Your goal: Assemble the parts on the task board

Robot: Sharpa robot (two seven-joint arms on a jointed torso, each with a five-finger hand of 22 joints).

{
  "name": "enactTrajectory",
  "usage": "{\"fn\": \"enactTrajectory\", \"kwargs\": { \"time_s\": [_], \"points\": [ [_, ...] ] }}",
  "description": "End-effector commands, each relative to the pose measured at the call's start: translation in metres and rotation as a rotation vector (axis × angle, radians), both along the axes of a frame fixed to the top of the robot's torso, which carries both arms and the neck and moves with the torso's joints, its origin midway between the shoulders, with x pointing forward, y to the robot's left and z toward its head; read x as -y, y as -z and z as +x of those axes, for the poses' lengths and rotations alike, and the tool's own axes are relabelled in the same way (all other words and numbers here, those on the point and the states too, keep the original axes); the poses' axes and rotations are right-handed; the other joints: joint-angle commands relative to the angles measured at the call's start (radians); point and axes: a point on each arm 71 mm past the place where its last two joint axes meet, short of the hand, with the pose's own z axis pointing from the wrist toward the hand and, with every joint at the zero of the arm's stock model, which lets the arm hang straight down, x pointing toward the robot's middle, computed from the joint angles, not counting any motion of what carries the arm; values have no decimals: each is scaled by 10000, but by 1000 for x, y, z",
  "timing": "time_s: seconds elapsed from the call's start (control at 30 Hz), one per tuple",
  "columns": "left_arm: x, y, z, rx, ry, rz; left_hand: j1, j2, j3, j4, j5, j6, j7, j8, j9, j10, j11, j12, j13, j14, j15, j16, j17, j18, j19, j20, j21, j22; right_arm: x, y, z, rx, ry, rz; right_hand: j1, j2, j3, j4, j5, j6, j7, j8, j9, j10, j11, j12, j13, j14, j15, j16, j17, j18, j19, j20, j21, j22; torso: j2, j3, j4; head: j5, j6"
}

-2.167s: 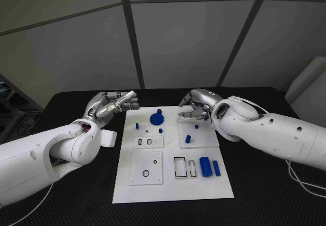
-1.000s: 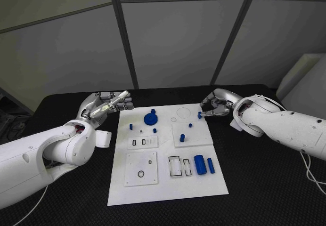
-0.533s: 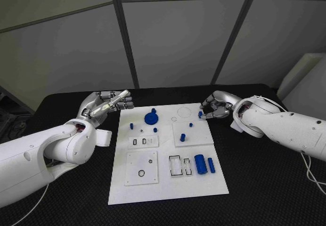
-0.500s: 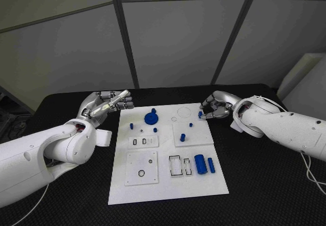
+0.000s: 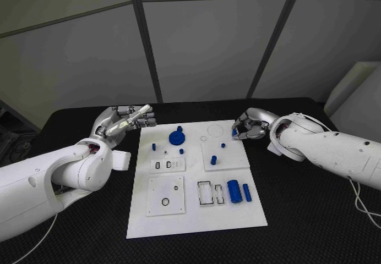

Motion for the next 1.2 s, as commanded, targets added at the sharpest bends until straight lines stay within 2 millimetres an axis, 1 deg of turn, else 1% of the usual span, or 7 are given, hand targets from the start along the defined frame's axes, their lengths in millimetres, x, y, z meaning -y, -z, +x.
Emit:
{"fn": "enactTrajectory", "kwargs": {
  "time_s": [0.03,0.6,0.67,0.73,0.83,1.0,1.2],
  "points": [
    [1,-2,0,113,113,-9,-5,116,0,-87,-61,17,22,-31,-6,49,40,-67,-6,43,35,-59,0,-82,-35,-4,48,-13,-1,0,0,-85,-89,-79,3,109,11,-2,47,114,-1,60,12,58,-42,50,1006,969,-71,1,2313,-4,15,-9,15,13,-1,-1,-2,3,-8],
    [1,-2,0,103,102,-2,-5,116,0,-87,-61,17,22,-31,-6,49,40,-67,-6,43,35,-59,0,-82,-35,-4,48,-13,-1,1,1,-12,-4,-250,104,428,187,-100,-16,833,-143,322,70,120,-159,124,1086,992,-154,39,2415,-29,111,-71,93,166,-1,0,-1,2,-35],
    [1,-2,0,101,99,0,-5,116,0,-87,-61,17,22,-31,-6,49,40,-67,-6,43,35,-59,0,-82,-35,-4,48,-13,-1,1,1,43,25,-285,147,504,250,-135,-161,932,-185,362,73,126,-197,129,1092,995,-186,45,2430,-32,124,-98,102,185,-2,1,1,2,-39],
    [1,-2,0,99,94,3,-2,122,4,-95,-60,17,26,-34,-7,50,40,-73,-7,47,34,-64,1,-82,-35,-4,50,-14,-1,1,1,111,31,-324,206,601,368,-175,-572,989,-216,373,61,132,-231,132,1099,998,-220,49,2441,-40,148,-135,122,225,-2,2,3,9,-44],
    [1,-2,0,97,87,7,-1,124,6,-99,-60,18,27,-35,-7,50,41,-75,-7,49,34,-66,1,-81,-34,-4,51,-14,-2,-1,1,324,35,-349,255,686,504,-220,-744,1039,-240,384,48,123,-252,115,1085,995,-242,45,2430,-58,197,-160,163,312,-6,4,-1,24,-46],
    [0,-2,0,93,67,17,-1,124,6,-99,-60,18,27,-35,-7,50,41,-75,-7,49,34,-66,1,-81,-34,-4,51,-14,-11,-6,-2,845,-82,-207,275,792,645,-246,-850,1054,-243,378,30,90,-258,66,1041,1005,-251,61,2473,-88,274,-175,230,454,2,15,-25,35,-35],
    [0,-2,0,89,83,12,-1,124,6,-99,-60,18,27,-35,-7,50,41,-75,-7,49,34,-66,1,-81,-34,-4,51,-14,-31,-15,-14,1135,-321,177,269,824,691,-249,-804,1058,-245,376,24,83,-260,54,1032,1012,-254,73,2504,-100,308,-179,259,515,-18,-7,-25,30,-30]
  ]
}}
